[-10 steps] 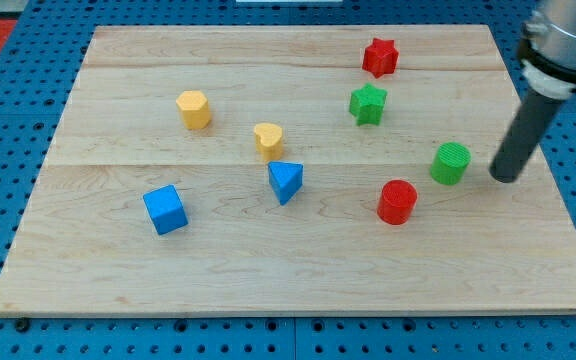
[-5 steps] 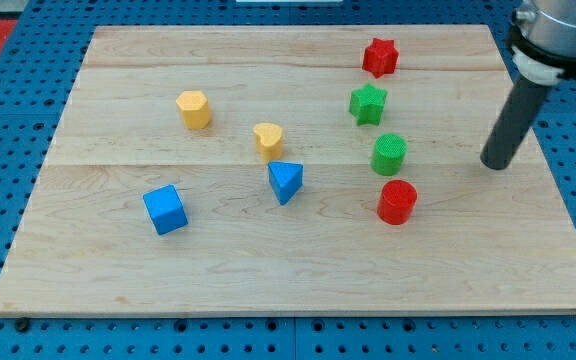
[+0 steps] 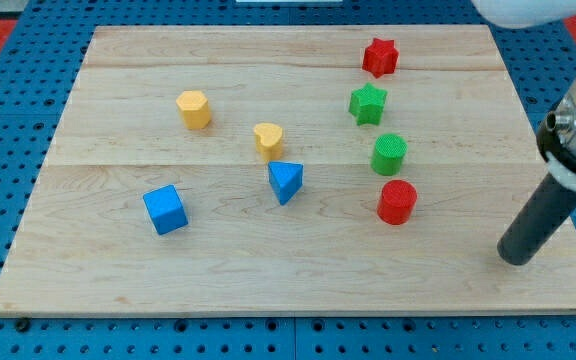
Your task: Push blue triangle below yellow hexagon
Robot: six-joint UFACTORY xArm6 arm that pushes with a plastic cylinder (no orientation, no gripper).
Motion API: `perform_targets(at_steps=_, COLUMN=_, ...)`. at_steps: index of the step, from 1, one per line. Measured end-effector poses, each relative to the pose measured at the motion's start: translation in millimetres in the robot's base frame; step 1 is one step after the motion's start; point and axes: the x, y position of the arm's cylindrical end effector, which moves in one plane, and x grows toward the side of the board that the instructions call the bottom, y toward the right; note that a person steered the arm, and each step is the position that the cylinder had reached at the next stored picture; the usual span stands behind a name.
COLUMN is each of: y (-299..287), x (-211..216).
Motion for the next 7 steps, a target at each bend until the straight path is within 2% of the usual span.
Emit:
perform_targets(at_steps=2, y=-20, x=1)
perform_targets(at_steps=4, y=-136, x=-5)
perform_targets(at_steps=5, y=-218, x=-9)
perform_targets(at_steps=6, y=-205, x=-25)
perform_targets(at_steps=7, y=-188, x=-66)
